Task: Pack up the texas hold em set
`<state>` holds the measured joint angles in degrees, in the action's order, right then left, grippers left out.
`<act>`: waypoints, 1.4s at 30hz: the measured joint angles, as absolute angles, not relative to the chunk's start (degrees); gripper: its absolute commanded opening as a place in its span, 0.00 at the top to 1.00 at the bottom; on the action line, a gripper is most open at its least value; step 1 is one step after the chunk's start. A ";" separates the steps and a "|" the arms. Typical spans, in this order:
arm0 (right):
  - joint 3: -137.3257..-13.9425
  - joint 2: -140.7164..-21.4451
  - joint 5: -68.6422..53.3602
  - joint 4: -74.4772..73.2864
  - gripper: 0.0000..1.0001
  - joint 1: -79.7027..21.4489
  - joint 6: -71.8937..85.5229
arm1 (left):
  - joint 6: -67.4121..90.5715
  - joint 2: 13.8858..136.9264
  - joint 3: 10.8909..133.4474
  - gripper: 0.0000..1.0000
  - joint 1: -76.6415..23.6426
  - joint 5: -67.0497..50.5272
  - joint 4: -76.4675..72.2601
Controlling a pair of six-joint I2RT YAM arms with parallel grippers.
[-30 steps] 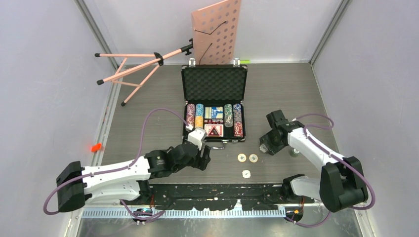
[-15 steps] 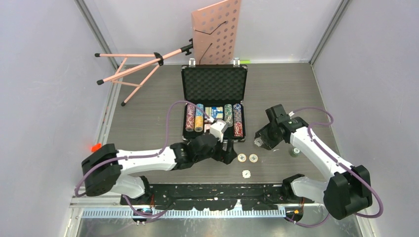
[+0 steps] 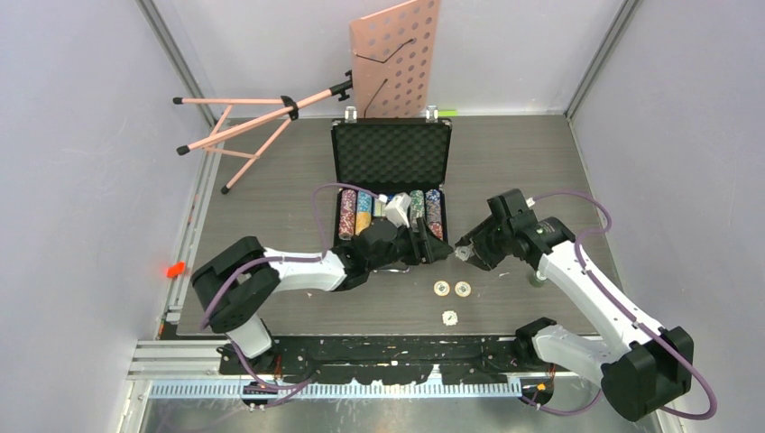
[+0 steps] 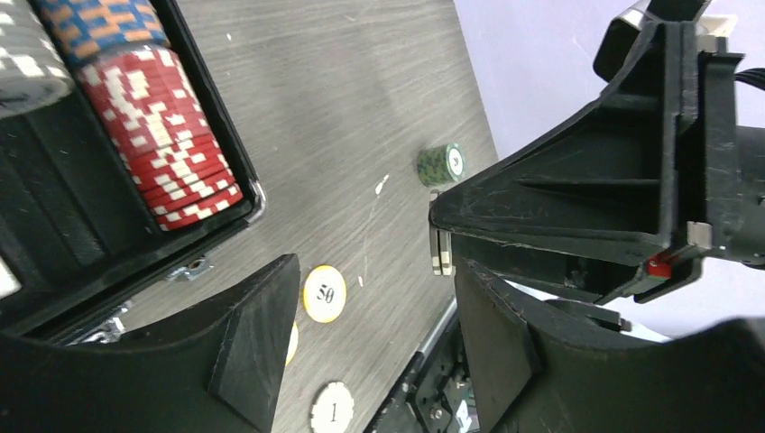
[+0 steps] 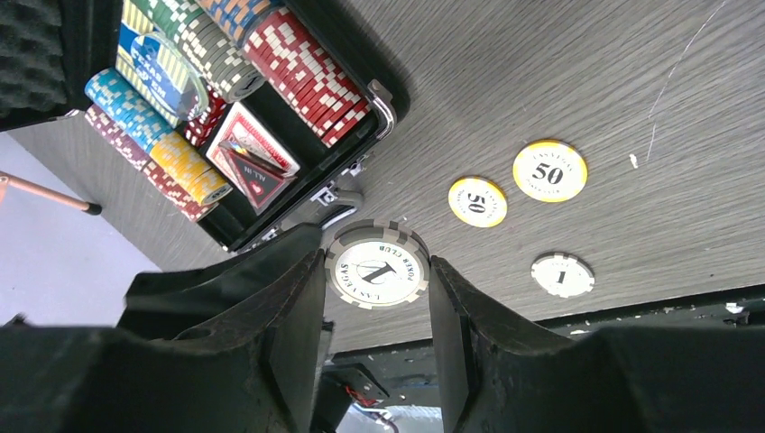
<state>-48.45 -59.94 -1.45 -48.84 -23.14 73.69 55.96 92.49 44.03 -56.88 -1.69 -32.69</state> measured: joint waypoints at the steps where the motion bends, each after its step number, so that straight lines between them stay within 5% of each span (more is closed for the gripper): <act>1: -48.45 -59.57 -1.72 -48.84 0.59 -23.14 73.87 | 56.93 93.41 44.03 0.34 -56.84 -2.31 -33.85; 9: -48.45 -59.20 -2.76 -48.88 0.59 -23.14 74.13 | 61.60 98.26 45.21 0.40 -56.86 -6.76 -40.14; 18: -48.45 -59.20 -3.33 -48.62 0.59 -23.14 74.50 | 63.33 100.82 46.98 0.72 -56.86 -9.54 -43.40; 21: -48.47 -59.20 -3.42 -48.34 0.53 -23.14 74.74 | 64.36 102.19 47.77 0.99 -56.86 -10.72 -44.53; 23: -48.47 -59.16 -3.38 -48.18 0.29 -23.11 74.70 | 64.45 102.96 47.97 1.00 -56.86 -11.29 -45.21; 27: -49.10 -59.13 -3.27 -48.58 0.15 -23.14 73.56 | 64.29 103.39 47.99 1.00 -56.38 -12.47 -46.26; 32: -53.71 -58.83 0.73 -50.72 0.17 -22.28 65.58 | 64.01 102.21 45.74 1.00 -54.57 -15.35 -47.48; 36: -54.02 -54.57 0.47 -48.27 0.30 -21.34 55.57 | 63.22 98.28 42.59 1.00 -50.98 -20.40 -45.50; 42: -46.96 -43.77 -12.51 -36.45 0.38 -21.23 44.07 | 57.14 89.78 42.19 1.00 -46.46 -30.22 -37.01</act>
